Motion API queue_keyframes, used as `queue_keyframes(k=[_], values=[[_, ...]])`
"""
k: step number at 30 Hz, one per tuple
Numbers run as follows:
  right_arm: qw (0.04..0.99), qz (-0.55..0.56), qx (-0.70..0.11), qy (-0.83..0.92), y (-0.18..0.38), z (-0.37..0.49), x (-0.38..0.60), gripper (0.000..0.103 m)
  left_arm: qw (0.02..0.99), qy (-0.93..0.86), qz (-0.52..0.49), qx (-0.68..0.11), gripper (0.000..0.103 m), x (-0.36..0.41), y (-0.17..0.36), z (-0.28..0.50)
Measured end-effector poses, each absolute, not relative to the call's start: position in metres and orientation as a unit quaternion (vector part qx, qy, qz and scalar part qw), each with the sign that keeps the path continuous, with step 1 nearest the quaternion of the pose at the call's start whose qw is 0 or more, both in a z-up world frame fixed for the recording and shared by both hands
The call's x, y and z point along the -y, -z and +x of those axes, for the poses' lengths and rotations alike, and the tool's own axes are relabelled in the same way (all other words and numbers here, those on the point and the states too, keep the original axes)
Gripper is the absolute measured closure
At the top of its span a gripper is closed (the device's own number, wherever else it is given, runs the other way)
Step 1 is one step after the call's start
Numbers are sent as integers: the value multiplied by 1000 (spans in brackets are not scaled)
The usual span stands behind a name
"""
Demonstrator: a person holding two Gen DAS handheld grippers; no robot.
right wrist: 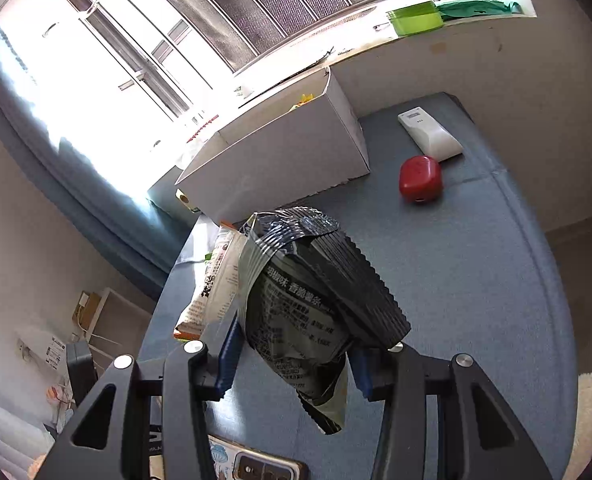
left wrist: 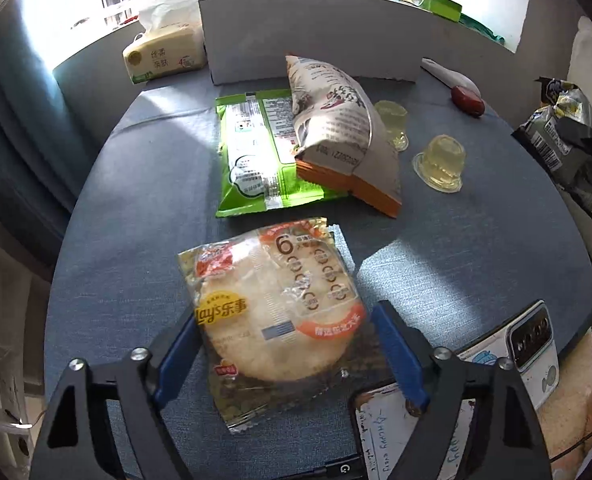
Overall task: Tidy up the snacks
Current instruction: 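Grasp the round Lay's cracker pack with the left tool, then place both held packs into the white box and open both tools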
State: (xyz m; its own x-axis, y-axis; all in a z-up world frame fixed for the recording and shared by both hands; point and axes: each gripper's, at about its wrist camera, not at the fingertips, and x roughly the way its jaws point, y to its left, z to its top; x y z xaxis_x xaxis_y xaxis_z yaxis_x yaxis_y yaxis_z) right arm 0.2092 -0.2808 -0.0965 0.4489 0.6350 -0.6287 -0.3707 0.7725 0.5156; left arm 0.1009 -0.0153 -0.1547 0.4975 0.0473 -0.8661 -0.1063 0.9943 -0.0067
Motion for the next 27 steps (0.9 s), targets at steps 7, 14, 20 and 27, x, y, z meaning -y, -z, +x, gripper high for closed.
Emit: queue_keyframes(k=[7, 14, 20, 27], values=[[832, 164, -435, -303, 101, 196, 287, 53, 886, -19, -78, -456, 26, -7, 131, 90], [838, 147, -406, -335, 77, 214, 266, 53, 926, -1, -69, -372, 26, -31, 63, 113], [853, 129, -368, -347, 38, 266, 235, 53, 952, 25, -43, -304, 26, -43, 6, 186], [868, 109, -342, -344, -3, 357, 186, 53, 952, 24, -24, -305, 26, -52, -23, 328]])
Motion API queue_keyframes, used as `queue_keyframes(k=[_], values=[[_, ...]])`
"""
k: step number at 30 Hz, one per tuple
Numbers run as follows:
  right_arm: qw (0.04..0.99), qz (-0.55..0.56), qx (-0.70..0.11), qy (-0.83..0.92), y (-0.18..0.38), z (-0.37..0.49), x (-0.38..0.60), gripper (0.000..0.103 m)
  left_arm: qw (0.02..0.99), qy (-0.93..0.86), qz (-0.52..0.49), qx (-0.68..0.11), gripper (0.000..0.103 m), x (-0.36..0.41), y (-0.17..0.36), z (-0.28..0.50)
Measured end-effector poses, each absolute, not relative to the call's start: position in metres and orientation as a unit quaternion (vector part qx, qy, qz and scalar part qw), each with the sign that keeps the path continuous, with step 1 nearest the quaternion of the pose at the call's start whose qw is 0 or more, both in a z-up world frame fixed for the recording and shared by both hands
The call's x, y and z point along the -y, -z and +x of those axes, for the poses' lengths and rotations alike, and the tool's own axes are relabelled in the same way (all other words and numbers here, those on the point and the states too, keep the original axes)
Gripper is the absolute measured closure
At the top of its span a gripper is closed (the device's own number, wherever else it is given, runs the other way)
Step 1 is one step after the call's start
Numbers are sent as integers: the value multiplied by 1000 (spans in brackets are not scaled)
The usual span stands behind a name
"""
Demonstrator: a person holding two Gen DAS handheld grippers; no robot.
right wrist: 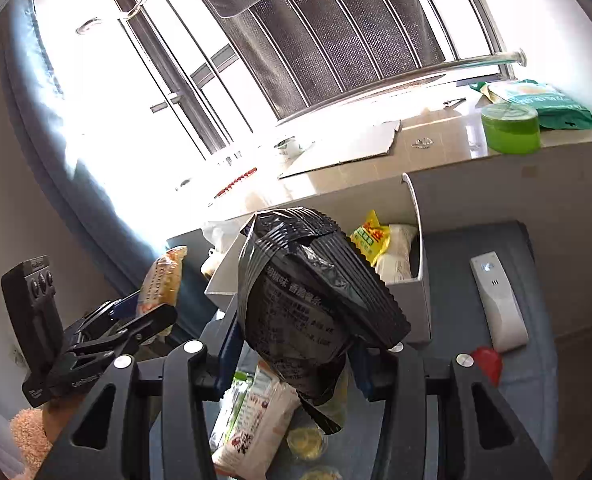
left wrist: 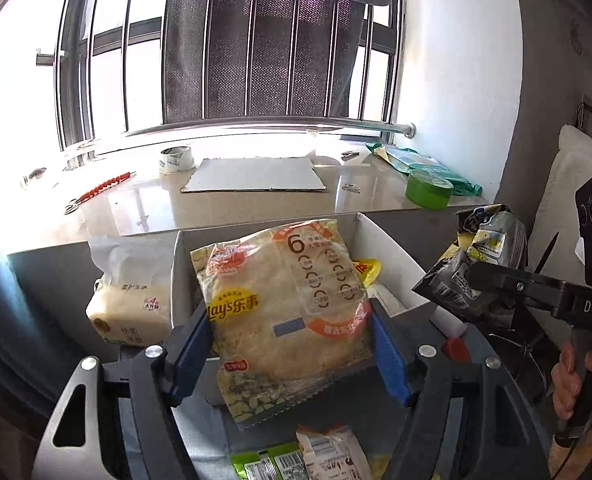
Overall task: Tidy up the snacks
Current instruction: 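Place both held packs into the white box and open both tools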
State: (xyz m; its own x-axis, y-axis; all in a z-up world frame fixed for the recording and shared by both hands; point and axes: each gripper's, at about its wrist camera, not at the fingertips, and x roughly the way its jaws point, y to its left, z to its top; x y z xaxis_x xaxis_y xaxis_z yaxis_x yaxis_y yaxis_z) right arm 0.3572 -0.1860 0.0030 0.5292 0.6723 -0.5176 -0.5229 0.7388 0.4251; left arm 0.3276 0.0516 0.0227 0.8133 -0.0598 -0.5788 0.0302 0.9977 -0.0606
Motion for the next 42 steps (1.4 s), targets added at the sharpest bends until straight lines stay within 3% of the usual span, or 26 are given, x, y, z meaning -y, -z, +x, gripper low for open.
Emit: queue_keyframes(k=[5, 7, 9, 10, 11, 14, 20, 30, 36, 42], values=[[869, 90, -373, -313, 0, 419, 160, 52, 950, 15, -17, -312, 24, -57, -29, 384], [870, 75, -382, -302, 4, 435, 149, 52, 943, -8, -24, -333, 1, -64, -23, 403], [874, 53, -384, -295, 8, 445, 139, 49, 942, -29, -20, -335, 0, -69, -19, 407], [873, 49, -388, -290, 11, 449, 136, 38, 939, -27, -27, -340, 0, -73, -15, 407], [871, 52, -393, -291, 13, 453, 134, 19, 936, -23, -37, -349, 0, -77, -13, 406], [871, 63, -394, -286, 15, 454, 135, 0, 938, -30, -34, -344, 0, -82, -12, 388], [879, 58, -376, -289, 3, 428, 149, 0, 947, -5, -41, -318, 0, -79, -30, 324], [880, 31, -338, -333, -27, 305, 201, 0, 956, 40, -74, -282, 0, -40, -33, 177], [885, 47, -333, -323, -3, 239, 237, 0, 947, 34, -100, -304, 0, -21, 0, 113], [874, 56, -378, -300, 45, 203, 257, 0, 931, 27, -95, -351, 0, -13, 39, 78]])
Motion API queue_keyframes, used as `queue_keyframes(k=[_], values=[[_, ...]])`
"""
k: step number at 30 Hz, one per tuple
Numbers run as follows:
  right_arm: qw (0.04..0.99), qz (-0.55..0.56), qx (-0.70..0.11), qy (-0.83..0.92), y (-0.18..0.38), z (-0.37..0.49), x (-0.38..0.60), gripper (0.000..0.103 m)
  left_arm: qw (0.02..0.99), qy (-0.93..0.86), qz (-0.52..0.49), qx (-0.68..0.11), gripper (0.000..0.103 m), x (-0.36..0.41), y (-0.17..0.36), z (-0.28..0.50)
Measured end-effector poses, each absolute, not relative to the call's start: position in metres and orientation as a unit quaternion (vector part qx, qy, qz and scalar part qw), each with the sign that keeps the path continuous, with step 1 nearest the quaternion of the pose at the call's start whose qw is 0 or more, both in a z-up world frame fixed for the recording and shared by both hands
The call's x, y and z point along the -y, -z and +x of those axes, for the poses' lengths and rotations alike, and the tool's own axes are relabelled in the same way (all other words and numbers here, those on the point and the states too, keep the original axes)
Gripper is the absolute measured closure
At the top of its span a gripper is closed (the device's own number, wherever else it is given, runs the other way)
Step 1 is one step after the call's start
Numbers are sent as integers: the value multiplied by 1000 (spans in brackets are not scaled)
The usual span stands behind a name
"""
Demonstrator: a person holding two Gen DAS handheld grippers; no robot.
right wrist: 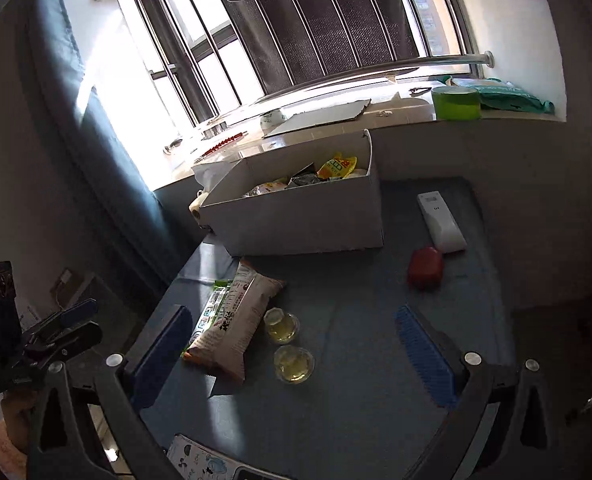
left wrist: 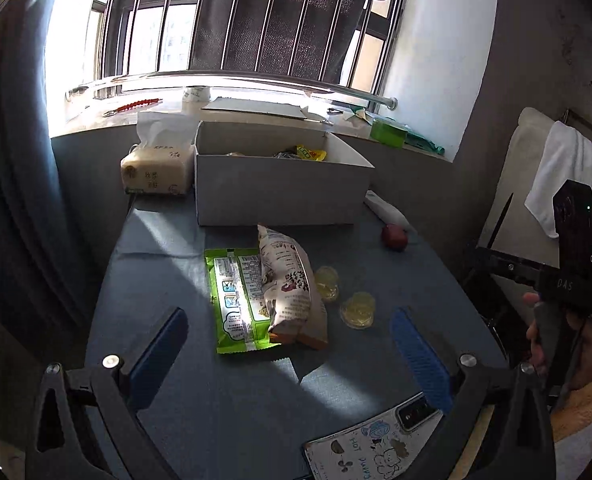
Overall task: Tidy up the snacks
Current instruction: 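Place both held packs into the white box and open both tools, then grasp the white printed snack bag with the right tool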
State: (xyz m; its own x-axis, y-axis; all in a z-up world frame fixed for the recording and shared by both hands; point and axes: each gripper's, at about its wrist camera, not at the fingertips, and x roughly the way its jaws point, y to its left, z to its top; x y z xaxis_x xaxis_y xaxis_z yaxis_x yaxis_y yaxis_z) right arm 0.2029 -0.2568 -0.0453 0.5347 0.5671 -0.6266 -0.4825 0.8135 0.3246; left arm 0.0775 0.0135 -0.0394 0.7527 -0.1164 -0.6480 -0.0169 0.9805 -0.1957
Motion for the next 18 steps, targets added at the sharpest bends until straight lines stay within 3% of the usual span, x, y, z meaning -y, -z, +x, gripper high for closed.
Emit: queue_keyframes(k=[7, 18], values=[[856, 65, -423, -289, 87, 182, 268, 0, 916, 24, -120, -383, 0, -8, 69, 51], [826, 62, -449, -334, 91, 217, 201, 0, 915, 18, -131, -381, 0, -17, 69, 45]])
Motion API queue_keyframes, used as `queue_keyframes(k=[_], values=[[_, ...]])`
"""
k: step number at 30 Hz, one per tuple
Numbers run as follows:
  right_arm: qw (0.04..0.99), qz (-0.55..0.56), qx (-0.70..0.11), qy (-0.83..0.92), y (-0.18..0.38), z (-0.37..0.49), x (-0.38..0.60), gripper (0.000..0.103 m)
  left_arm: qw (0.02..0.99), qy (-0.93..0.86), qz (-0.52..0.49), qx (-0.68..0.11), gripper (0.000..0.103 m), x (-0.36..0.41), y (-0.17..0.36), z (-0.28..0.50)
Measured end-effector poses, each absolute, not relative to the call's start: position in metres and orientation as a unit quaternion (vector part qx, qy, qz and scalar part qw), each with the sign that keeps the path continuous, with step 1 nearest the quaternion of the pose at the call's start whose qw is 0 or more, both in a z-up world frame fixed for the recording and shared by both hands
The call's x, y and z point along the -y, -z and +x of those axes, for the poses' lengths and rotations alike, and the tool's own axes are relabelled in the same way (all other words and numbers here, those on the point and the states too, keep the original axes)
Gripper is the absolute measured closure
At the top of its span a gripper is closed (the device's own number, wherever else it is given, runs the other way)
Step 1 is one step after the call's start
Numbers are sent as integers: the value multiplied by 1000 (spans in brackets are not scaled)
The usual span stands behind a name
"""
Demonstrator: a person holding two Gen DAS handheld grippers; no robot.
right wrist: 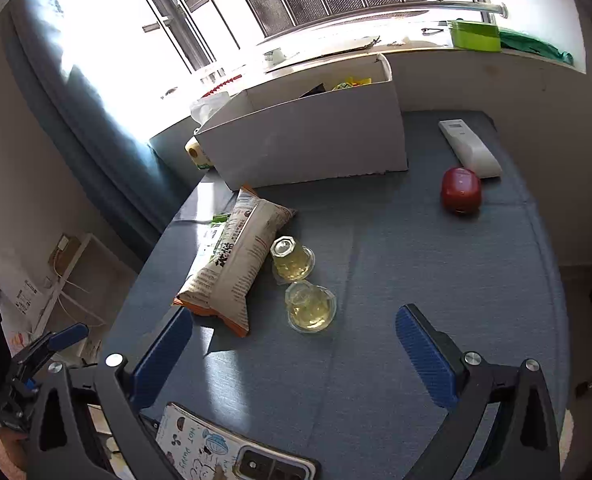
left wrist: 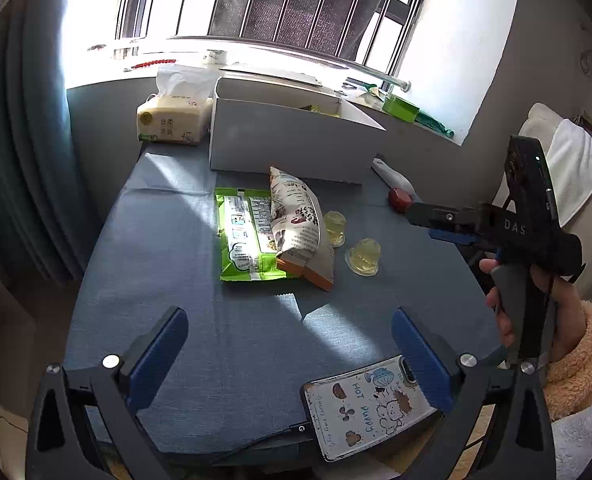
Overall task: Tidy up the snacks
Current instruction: 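Grasp the white printed snack bag with the right tool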
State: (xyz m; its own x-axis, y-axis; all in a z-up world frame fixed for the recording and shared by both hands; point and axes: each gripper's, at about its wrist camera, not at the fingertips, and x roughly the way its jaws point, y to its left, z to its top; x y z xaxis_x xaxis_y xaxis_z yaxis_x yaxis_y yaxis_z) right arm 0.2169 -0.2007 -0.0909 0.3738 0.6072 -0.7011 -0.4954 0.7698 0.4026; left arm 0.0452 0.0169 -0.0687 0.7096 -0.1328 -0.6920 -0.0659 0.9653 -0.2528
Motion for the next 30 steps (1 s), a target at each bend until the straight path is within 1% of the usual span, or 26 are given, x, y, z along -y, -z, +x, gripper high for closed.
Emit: queue_keyframes(k=[2, 6, 13, 15, 16, 17, 18, 19, 20, 25, 30], values=[[813, 67, -458, -354, 93, 229, 179, 0, 915, 16, -137, -380, 0, -21, 70, 44], [795, 29, -480, -369, 101, 257, 128, 0, 913, 7, -149, -379, 0, -30, 72, 40], [765, -38, -551, -332, 146, 310, 63, 0, 911, -8, -167, -378, 0, -47, 77, 34], [753, -49, -561, -340, 153, 314, 53, 10, 909, -15, -167, -382, 0, -50, 80, 34], [754, -59, -564, -333, 156, 314, 50, 31, 908, -18, -168, -384, 0, -52, 81, 35], [763, -72, -552, -329, 153, 312, 47, 48, 906, -19, -171, -386, 0, -54, 83, 36], [760, -74, -553, -334, 153, 312, 46, 55, 905, -19, -174, -387, 0, -56, 84, 37], [757, -60, -554, -342, 152, 312, 47, 59, 905, -19, -174, -388, 0, -57, 85, 38], [754, -41, -553, -352, 150, 314, 51, 59, 905, -21, -173, -389, 0, -58, 86, 39], [766, 24, -520, -378, 118, 311, 75, 60, 898, -23, -159, -410, 0, -56, 94, 55], [781, 67, -477, -397, 75, 293, 119, 60, 891, -24, -115, -439, 0, -42, 105, 87]])
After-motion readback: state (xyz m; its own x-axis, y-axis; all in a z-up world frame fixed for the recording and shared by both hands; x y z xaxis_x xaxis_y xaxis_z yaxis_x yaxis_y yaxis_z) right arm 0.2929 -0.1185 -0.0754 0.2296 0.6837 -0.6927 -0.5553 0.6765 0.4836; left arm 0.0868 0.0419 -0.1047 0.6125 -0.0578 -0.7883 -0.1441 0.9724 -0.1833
